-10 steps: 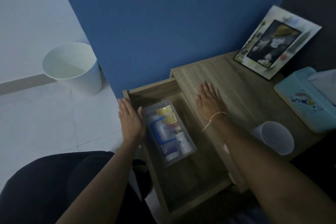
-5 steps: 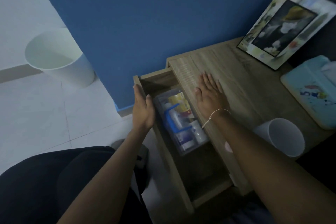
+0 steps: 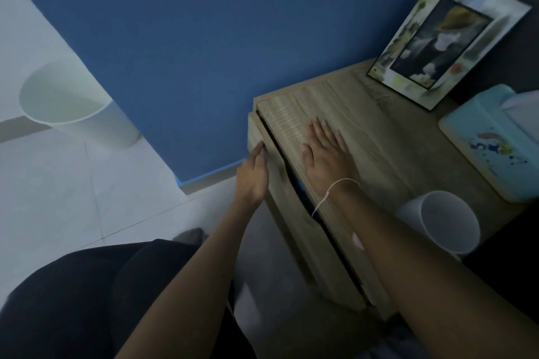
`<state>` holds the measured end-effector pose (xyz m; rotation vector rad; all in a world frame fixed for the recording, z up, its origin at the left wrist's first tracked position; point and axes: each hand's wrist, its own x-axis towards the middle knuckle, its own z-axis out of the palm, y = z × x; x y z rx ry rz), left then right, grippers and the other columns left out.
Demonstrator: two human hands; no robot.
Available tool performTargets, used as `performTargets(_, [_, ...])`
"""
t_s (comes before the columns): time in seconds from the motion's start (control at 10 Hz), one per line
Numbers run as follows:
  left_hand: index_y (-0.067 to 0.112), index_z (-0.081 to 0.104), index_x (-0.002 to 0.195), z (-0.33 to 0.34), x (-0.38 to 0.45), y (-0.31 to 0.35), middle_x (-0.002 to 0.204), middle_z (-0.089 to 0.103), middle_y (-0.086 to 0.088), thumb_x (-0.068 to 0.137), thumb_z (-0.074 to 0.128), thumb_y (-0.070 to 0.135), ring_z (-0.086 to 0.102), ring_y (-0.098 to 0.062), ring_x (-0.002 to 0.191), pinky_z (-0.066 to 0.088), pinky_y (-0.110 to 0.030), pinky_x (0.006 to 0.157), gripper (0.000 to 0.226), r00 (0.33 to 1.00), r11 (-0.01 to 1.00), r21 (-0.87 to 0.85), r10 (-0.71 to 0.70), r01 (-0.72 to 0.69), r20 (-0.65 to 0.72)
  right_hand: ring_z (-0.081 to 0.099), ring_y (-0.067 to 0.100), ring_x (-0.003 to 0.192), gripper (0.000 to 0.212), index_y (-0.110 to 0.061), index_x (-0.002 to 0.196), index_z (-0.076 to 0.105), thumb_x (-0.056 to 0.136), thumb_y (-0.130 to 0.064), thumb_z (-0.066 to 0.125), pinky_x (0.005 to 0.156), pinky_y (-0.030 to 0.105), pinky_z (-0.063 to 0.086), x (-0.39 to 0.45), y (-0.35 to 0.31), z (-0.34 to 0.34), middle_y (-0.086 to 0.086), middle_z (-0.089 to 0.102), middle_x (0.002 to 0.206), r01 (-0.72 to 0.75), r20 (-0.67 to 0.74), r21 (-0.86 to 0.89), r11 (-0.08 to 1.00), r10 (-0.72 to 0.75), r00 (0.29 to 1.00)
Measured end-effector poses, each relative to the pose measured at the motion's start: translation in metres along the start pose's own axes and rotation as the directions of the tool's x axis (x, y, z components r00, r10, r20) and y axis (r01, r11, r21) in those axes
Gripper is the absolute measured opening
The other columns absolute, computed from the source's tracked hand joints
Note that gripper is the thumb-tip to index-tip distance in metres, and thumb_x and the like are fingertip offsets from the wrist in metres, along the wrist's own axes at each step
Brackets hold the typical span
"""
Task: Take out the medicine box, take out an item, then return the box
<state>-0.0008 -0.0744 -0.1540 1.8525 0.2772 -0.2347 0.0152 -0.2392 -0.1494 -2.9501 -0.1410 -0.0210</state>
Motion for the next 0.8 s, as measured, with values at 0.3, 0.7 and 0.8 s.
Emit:
performTargets(0.3, [0.018, 0.038, 0.144, 0.015, 0.002, 0.001, 0.151, 0.040, -0.007, 0.098, 0.026, 0.016, 0.036, -0.022, 0.138, 0.027, -0.029, 0.111, 0.048, 0.994, 0.999, 0.027, 0.038, -0.041, 0.102, 0.001, 0.013, 0.149, 0.055, -0.013, 0.152, 0.012, 0.101, -0.034, 0.018, 0.122, 0.037, 0.001, 0.002, 0.000, 0.000, 0.001, 0.012, 0.161, -0.008, 0.008, 0.000, 1.000, 0.008, 1.000])
performTargets(0.7, [0.001, 0.011, 0.149, -0.023, -0.041, -0.004, 0.159, 0.011, -0.017, 0.102, 0.026, 0.021, 0.007, -0.026, 0.148, 0.005, -0.036, 0.121, 0.053, 0.965, 0.864, 0.462, 0.089, -0.198, 0.246, 0.003, 0.022, 0.149, 0.055, -0.007, 0.151, 0.009, 0.102, -0.029, 0.021, 0.121, 0.041, 0.003, 0.004, -0.013, -0.027, 0.009, 0.008, 0.162, -0.037, 0.212, 0.001, 0.999, 0.035, 0.977])
performTargets(0.8, [0.002, 0.009, 0.149, -0.059, -0.050, 0.015, 0.160, 0.007, -0.016, 0.102, 0.026, 0.023, 0.005, -0.026, 0.149, 0.002, -0.038, 0.121, 0.055, 0.967, 0.814, 0.529, 0.155, -0.240, 0.201, 0.007, 0.025, 0.149, 0.054, -0.002, 0.148, 0.015, 0.102, -0.028, 0.022, 0.119, 0.042, 0.005, 0.009, -0.028, -0.045, 0.014, 0.015, 0.160, -0.022, 0.238, -0.004, 1.000, 0.023, 0.971])
